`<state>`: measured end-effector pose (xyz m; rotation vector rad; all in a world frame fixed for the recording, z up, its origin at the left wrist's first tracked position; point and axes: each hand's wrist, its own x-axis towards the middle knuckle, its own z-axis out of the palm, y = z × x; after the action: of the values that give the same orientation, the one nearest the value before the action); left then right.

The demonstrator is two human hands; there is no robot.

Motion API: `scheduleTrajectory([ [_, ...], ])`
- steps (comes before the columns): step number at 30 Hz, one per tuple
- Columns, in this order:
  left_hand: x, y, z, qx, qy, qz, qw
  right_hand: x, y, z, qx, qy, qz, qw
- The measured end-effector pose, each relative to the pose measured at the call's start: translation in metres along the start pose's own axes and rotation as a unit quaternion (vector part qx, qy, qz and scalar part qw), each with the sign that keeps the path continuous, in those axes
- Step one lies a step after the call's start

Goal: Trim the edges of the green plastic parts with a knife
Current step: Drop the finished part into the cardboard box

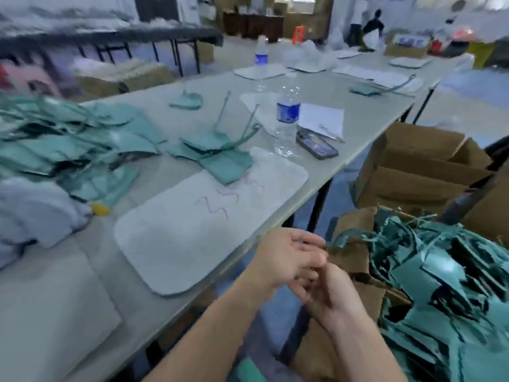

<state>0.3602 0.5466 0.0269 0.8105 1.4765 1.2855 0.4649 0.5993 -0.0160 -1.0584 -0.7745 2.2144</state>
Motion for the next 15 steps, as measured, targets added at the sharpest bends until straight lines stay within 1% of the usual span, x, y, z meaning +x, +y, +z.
scheduleTrajectory([
  [3, -0.032, 0.038, -0.063, 0.012, 0.156, 0.038, 0.987, -0.004, 0.008, 0.099, -0.057, -0.124, 0.011, 0.991],
  [6, -0.067, 0.064, -0.132, 0.039, 0.321, 0.057, 0.945, -0.017, 0.03, 0.189, -0.138, -0.228, 0.014, 0.964],
  [8, -0.093, 0.071, -0.179, 0.057, 0.391, 0.049, 0.917, -0.024, 0.051, 0.241, -0.199, -0.291, 0.017, 0.936],
  [11, -0.133, 0.069, -0.246, 0.081, 0.462, 0.042, 0.882, -0.03, 0.085, 0.304, -0.254, -0.338, 0.043, 0.905],
  [12, -0.147, 0.066, -0.266, 0.088, 0.49, 0.037, 0.866, -0.03, 0.096, 0.322, -0.284, -0.354, 0.04, 0.89],
  [15, -0.185, 0.05, -0.318, 0.149, 0.583, 0.013, 0.799, -0.027, 0.125, 0.365, -0.372, -0.37, 0.0, 0.851],
])
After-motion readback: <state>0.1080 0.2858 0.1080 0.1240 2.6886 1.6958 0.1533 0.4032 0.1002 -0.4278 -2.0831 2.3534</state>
